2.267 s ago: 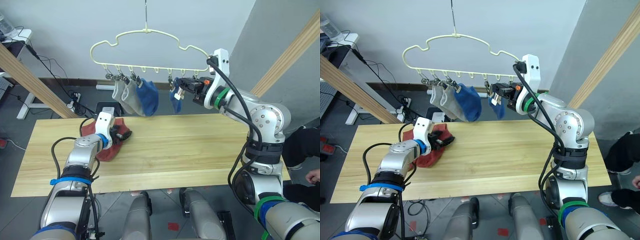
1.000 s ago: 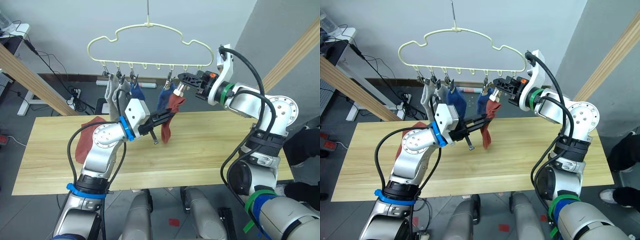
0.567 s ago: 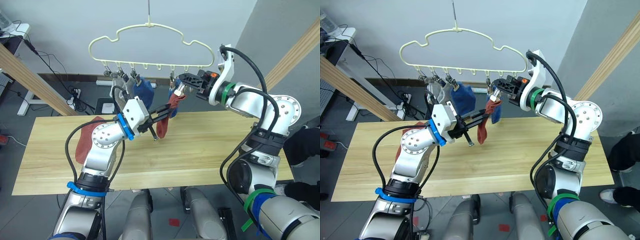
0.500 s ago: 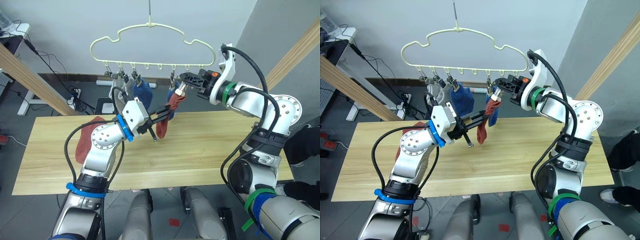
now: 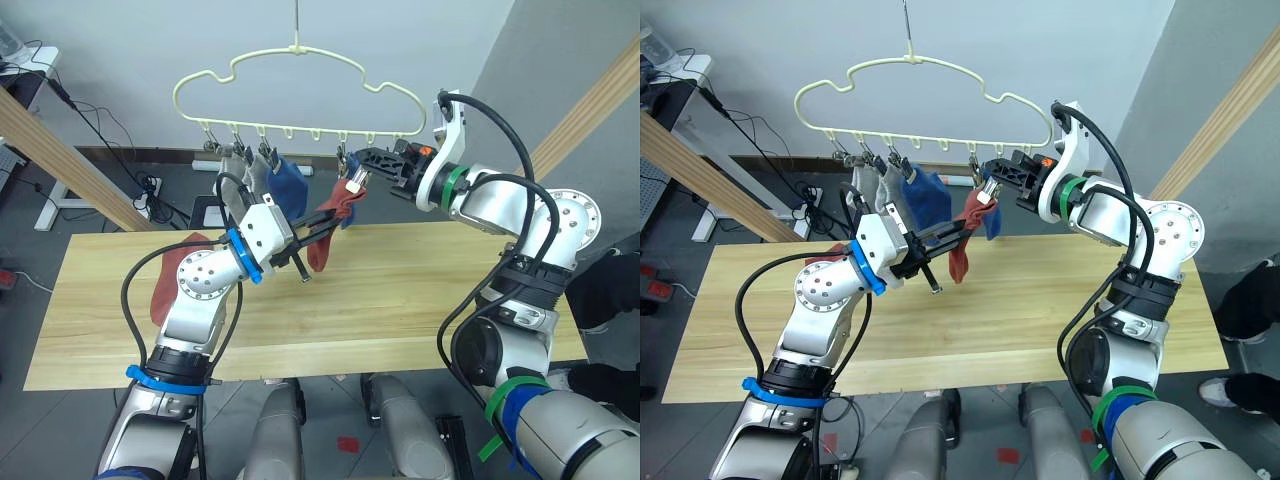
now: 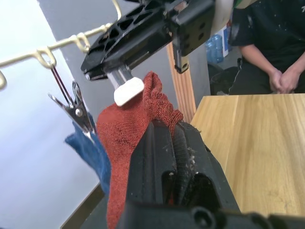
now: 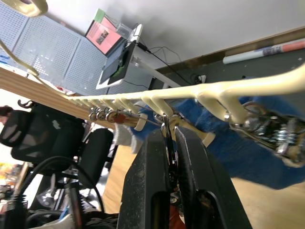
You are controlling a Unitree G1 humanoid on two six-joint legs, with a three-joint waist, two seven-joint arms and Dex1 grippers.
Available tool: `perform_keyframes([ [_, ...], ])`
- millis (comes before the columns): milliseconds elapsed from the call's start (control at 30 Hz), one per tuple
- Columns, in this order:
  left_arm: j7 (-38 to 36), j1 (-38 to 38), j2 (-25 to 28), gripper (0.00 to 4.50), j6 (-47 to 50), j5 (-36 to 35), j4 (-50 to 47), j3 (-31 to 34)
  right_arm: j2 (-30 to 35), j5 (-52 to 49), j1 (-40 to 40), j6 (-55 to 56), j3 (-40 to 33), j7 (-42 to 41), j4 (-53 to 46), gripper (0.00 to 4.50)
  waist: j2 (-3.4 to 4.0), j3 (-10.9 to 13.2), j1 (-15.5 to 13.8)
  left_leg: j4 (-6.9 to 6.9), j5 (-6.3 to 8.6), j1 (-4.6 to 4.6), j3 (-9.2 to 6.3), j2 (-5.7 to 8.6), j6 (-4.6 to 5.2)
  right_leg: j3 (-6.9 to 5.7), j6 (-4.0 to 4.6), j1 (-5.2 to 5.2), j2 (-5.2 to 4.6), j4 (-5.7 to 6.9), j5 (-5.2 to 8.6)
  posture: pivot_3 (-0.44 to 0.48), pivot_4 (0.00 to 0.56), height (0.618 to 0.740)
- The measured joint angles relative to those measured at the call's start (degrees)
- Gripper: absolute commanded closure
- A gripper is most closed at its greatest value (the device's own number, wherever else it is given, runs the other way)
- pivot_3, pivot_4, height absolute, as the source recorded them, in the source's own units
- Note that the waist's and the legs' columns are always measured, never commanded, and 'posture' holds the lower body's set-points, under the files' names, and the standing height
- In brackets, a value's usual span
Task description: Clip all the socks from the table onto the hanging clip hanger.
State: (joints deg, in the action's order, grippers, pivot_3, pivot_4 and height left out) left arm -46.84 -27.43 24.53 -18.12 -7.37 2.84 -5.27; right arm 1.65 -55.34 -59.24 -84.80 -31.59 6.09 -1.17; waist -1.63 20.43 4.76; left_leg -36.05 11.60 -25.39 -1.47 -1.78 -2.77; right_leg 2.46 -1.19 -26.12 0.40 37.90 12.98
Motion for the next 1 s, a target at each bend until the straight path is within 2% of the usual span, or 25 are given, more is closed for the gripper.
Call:
perform_keyframes([
  [100,0.2,0.0,-0.1,4.48,-0.8,0.4,0.1,0.0,-0.6,-0.2,-0.1,-0.7,-0.6,0.5,-0.1,4.5,0.0,0.0,0.0,0.0,0.0,0.0,0.0,0.0,0.0,0.0,0.0,0.0,-0.01,-0.02,0.0,-0.154,0.415,0.74],
  [400,1.1,-0.4,-0.7,4.5,-1.0,0.7,0.1,-0.1,-0.3,0.3,1.7,-2.1,-0.3,1.6,0.3,1.39,0.1,0.1,0.1,0.01,0.0,-0.07,0.01,0.0,0.01,0.0,0.0,-0.08,0.01,-0.03,0.0,-0.152,0.413,0.74],
  [533,1.3,-0.6,-1.2,4.5,0.8,0.6,0.0,-0.1,0.7,0.7,1.9,-2.1,0.2,1.6,0.2,0.14,0.16,0.2,0.2,0.02,0.01,-0.09,0.01,0.01,0.01,0.0,-0.01,-0.1,0.02,-0.03,0.0,-0.152,0.416,0.74],
  [767,1.9,-1.8,-2.8,4.5,6.9,-0.3,-0.4,-0.6,5.5,1.3,4.7,-2.2,3.9,-0.5,-4.2,0.07,0.27,0.5,0.2,0.01,0.01,-0.17,0.01,0.03,0.02,0.0,-0.02,-0.13,0.03,-0.1,0.01,-0.16,0.42,0.74],
  [1000,2.2,-2.6,-4.1,2.56,15.5,-3.6,-0.4,-0.6,13.2,-0.6,11.3,-4.2,5.7,-4.6,-16.9,0.0,0.31,0.7,0.3,0.0,0.02,-0.3,0.0,0.07,0.03,-0.03,-0.12,-0.17,0.02,-0.15,0.06,-0.179,0.417,0.74],
])
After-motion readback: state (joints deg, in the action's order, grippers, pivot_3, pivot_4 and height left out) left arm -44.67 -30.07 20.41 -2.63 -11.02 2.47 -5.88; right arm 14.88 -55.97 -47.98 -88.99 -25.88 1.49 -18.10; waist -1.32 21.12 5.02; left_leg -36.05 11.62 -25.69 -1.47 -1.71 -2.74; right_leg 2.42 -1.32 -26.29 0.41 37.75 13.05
